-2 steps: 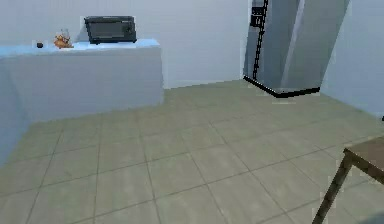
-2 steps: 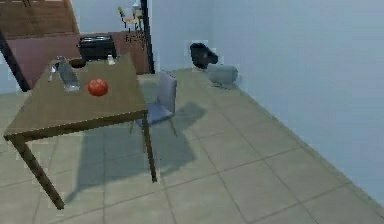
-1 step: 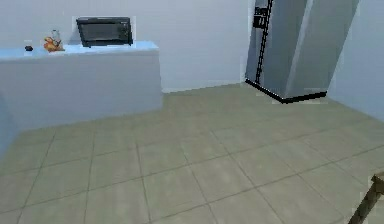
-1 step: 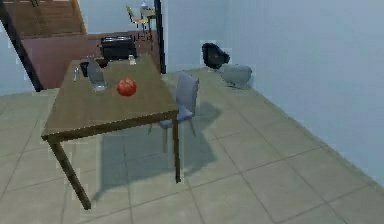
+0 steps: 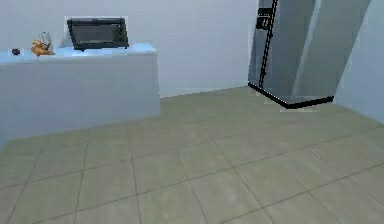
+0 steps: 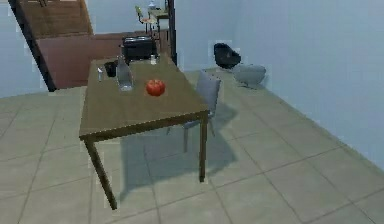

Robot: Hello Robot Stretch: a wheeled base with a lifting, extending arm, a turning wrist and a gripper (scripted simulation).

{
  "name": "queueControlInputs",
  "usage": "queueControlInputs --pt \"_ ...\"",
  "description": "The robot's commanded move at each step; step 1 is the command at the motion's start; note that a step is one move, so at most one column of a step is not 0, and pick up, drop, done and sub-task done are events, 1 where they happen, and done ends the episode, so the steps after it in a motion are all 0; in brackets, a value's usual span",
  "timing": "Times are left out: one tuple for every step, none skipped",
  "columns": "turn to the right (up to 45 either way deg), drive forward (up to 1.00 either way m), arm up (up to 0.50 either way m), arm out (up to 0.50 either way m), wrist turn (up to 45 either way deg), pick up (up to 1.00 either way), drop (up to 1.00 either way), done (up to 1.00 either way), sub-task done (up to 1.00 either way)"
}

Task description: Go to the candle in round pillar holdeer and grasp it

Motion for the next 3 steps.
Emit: queueControlInputs --pt "30.0 0.0 0.0 0.0 0.0 0.0 0.0 0.0 0.0" --pt "0.0 1.0 0.0 0.0 0.0 0.0 0.0 0.0 0.0" --pt "39.0 0.0 0.0 0.0 0.0 0.0 0.0 0.0 0.0"
